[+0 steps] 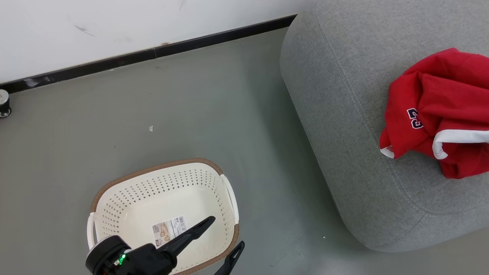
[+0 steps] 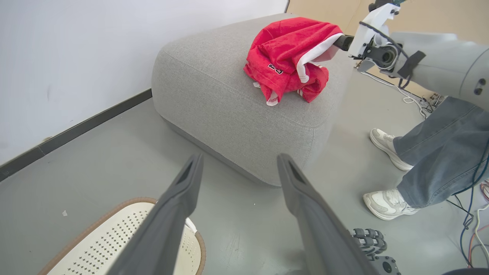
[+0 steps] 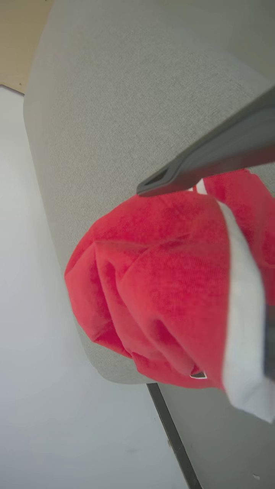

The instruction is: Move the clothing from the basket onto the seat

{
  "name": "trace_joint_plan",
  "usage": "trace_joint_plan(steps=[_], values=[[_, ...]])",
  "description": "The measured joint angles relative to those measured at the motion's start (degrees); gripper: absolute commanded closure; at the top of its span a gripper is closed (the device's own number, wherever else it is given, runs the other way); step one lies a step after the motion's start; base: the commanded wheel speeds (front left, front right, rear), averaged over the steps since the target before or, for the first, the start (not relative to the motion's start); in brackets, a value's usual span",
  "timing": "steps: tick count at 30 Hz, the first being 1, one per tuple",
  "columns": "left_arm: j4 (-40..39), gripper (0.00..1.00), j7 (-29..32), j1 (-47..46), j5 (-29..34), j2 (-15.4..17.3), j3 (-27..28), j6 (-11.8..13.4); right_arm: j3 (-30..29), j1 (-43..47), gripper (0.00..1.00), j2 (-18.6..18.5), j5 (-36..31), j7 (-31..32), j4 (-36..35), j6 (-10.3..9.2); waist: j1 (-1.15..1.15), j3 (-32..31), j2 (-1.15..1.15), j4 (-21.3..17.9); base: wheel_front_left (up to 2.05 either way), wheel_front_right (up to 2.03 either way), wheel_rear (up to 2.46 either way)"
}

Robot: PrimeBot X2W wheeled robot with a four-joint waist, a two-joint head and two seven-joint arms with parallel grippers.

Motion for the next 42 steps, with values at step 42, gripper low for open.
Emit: trace_joint_plan(steps=[42], values=[[9.60, 0.00, -8.02, 2.60, -1.70, -4.59, 4.97, 3.78, 17.52, 21.56, 0.00, 8.05, -3.00, -3.65, -25.40, 0.00, 0.00, -7.83, 0.00, -0.46, 0.00, 0.00, 0.00]])
